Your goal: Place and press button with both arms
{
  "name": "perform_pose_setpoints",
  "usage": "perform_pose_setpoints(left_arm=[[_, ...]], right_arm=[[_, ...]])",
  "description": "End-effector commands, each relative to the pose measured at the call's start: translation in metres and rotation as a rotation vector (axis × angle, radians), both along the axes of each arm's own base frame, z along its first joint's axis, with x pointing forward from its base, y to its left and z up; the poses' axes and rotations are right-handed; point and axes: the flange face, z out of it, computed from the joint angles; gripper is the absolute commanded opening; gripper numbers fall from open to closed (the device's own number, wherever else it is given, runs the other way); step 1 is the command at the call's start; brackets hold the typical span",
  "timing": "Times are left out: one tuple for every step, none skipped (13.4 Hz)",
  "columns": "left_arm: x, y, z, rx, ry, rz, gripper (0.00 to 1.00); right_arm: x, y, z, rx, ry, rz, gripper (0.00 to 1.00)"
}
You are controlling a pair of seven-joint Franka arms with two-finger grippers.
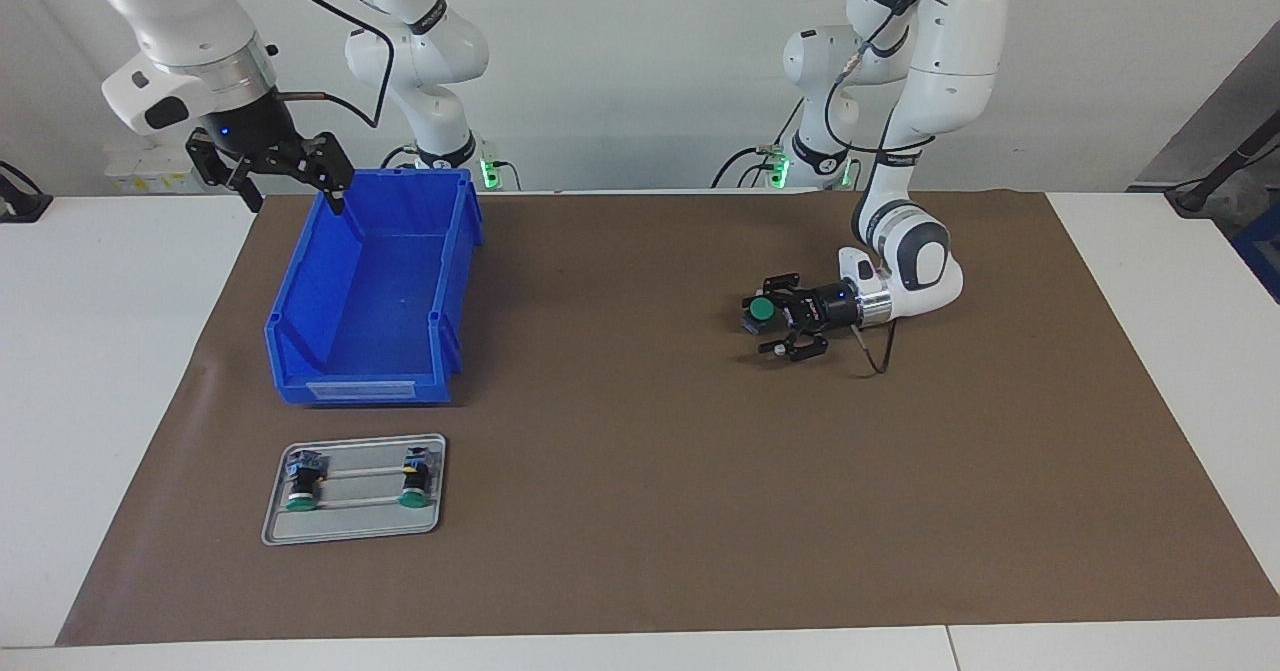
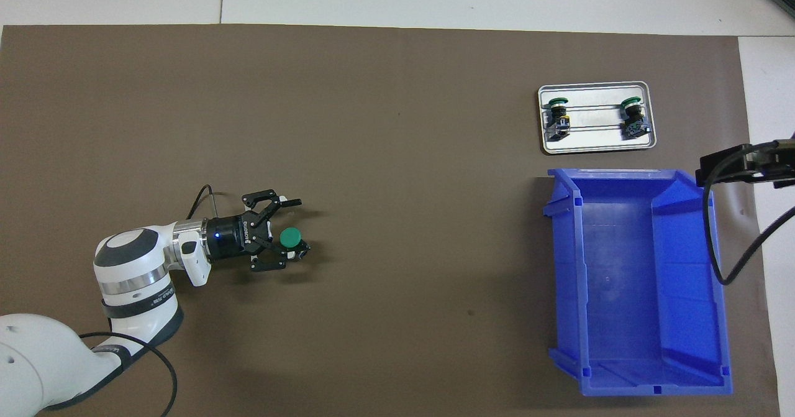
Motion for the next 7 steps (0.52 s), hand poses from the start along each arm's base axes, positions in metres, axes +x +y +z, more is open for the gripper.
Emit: perform_pose_setpoints(left_arm=[[-0.005,0.001,0.005,-0.002,-0.008,0.003,1.0],[-0.008,0.0,0.004,0.0,-0.006,-0.001,0.99],[-0.014,0.0,0.0,0.003,0.004,-0.002,0.99],[-0.019,0.001,-0.003,0.005,0.011,-0.003,0.98],[-0.022,0.001,-0.004,0.008,0.002,-0.005,0.98],[-0.028,0.002,-0.007,0.013,0.013,-0.002,0.97],[-0.032,0.003,-0.009,0.017,0.017,-0.005,0.97]], right_arm=[[-0.005,0.001,0.001,0.003,-0.008,-0.004,1.0],[-0.005,0.001,0.001,0.003,-0.008,-0.004,1.0],[-0.005,0.001,0.001,0.003,-0.008,-0.004,1.0],[-0.005,0.001,0.001,0.003,-0.008,-0.004,1.0],[-0.005,0.001,0.001,0.003,-0.008,-0.006,1.0],[-0.005,0.001,0.001,0.003,-0.008,-0.006,1.0],[-0.005,0.001,0.001,0.003,-0.008,-0.004,1.0]])
